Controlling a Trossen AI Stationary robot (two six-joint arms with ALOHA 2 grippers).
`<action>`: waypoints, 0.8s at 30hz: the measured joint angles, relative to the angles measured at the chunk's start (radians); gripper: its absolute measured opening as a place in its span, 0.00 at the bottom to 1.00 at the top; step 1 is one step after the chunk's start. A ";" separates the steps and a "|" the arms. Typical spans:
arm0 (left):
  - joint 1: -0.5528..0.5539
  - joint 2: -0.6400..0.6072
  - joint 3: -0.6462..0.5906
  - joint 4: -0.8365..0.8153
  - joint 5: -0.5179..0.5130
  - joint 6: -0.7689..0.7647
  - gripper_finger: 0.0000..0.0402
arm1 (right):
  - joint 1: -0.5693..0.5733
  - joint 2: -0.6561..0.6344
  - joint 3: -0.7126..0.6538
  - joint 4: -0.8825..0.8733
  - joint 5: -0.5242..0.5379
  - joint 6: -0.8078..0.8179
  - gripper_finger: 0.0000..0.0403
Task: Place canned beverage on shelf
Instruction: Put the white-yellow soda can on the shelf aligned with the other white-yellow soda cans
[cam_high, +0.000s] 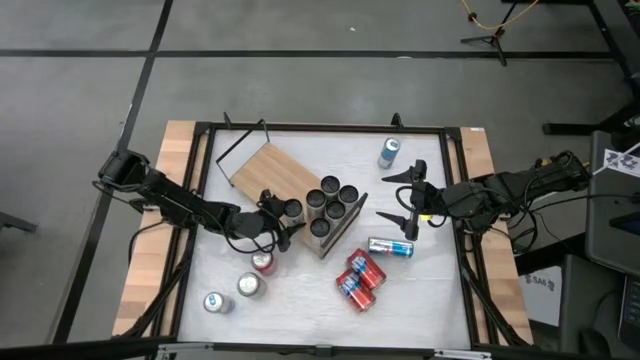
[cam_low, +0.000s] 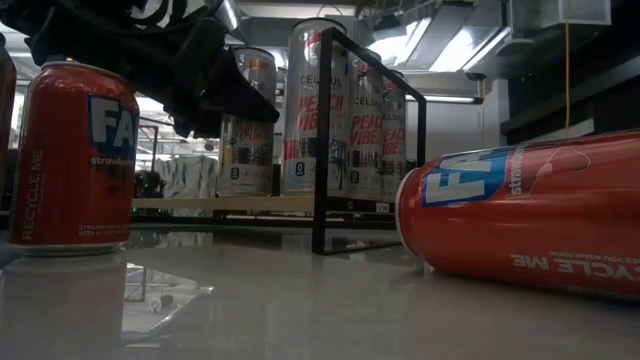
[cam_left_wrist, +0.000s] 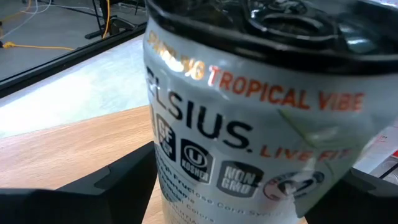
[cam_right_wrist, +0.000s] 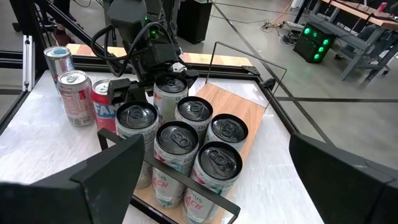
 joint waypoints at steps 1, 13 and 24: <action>0.000 0.000 0.000 0.000 0.000 0.000 0.81 | 0.000 0.000 0.000 0.000 0.000 0.000 0.98; 0.000 -0.002 0.000 0.048 -0.021 0.009 0.81 | 0.000 0.000 0.000 0.000 0.000 0.000 0.98; 0.000 -0.070 0.000 0.052 -0.029 0.090 0.81 | 0.001 0.000 0.000 0.000 0.000 0.000 0.98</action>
